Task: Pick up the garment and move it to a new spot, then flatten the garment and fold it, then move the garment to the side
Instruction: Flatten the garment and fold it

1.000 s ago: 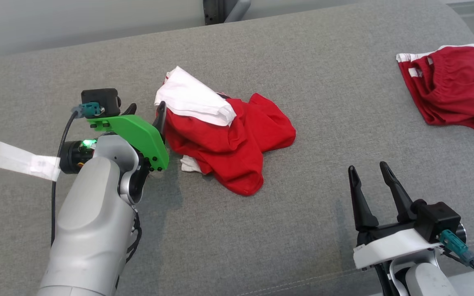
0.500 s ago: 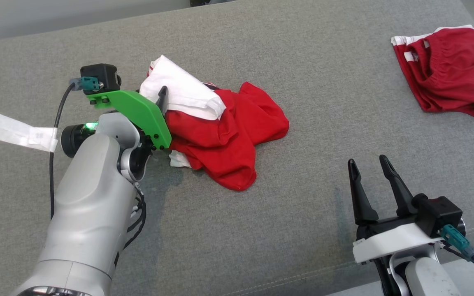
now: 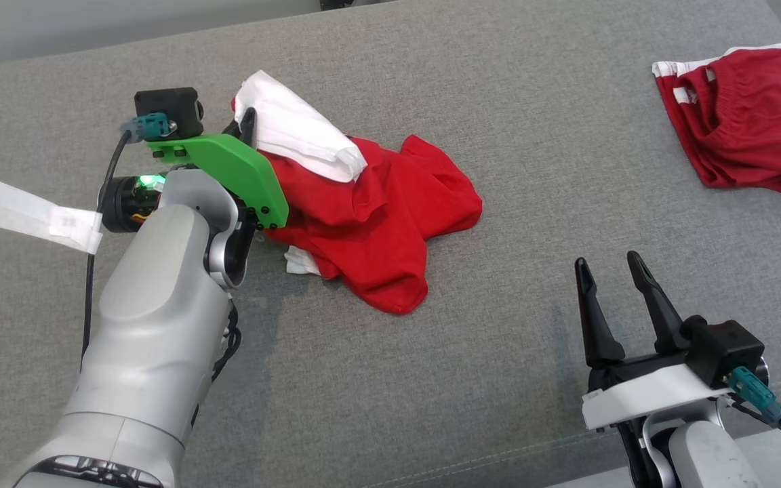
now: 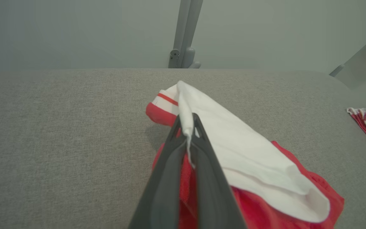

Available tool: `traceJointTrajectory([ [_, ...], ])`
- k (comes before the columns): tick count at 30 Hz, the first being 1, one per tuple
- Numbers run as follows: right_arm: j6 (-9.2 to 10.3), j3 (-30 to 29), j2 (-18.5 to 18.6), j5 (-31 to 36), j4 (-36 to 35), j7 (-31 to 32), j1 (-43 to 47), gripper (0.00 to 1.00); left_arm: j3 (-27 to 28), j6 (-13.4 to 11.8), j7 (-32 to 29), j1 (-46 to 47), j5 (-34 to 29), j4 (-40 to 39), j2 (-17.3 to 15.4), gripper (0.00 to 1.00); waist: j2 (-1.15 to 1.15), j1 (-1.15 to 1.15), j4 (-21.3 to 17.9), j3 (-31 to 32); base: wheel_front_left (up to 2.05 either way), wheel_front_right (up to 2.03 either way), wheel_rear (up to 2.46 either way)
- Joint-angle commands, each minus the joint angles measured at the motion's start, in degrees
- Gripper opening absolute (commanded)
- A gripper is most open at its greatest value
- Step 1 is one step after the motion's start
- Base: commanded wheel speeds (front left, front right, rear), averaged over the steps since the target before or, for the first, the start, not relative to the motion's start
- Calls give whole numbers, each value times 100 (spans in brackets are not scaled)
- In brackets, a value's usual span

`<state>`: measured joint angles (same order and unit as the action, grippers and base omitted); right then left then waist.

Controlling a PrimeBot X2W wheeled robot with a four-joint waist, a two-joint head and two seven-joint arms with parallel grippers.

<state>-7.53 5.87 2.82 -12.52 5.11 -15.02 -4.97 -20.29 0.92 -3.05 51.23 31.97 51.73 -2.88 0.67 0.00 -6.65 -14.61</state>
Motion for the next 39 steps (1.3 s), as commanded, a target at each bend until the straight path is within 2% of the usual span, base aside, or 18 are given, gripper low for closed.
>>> traceJointTrajectory([
  [1, 9, -19, 15, -13, 1, -22, -34, 100, -18, -37, 155, 113, -61, -20, -43, 0, -67, 0, 19, 12, 0, 0, 0],
  [10, 8, -92, 15, 56, 26, -22, 44, 100, -128, -43, 1098, 135, -253, -403, -46, 0, -67, 0, 221, 166, 0, 0, 0],
  [16, 8, -152, 15, 76, 7, -21, 127, 100, 61, -158, 1609, -420, -146, -940, -198, 0, -67, 0, 447, 299, 0, 0, 0],
  [18, 9, -167, 15, 83, 12, -21, 168, 100, 242, -254, 1722, -918, -85, -1276, -317, 0, -67, 0, 577, 347, 0, 0, 0],
  [25, 9, -149, 16, 90, 86, -21, 195, 100, 720, -557, 1811, -2227, 117, -1827, -618, 0, -67, 0, 822, 410, 0, 0, 0],
  [31, 9, -101, 16, 105, 236, -21, 170, 100, 1018, -661, 1826, -2908, 241, -1842, -600, 0, -67, 0, 906, 448, 0, 0, 0],
  [38, 9, -57, 16, 108, 370, -21, 110, 100, 1283, -737, 1823, -3223, 289, -1602, -551, 0, -67, 0, 920, 491, 0, 0, 0],
  [39, 8, -44, 16, 113, 392, -21, 107, 100, 1312, -724, 1823, -3250, 294, -1545, -531, 9, -67, 0, 921, 500, 0, 0, 0],
])
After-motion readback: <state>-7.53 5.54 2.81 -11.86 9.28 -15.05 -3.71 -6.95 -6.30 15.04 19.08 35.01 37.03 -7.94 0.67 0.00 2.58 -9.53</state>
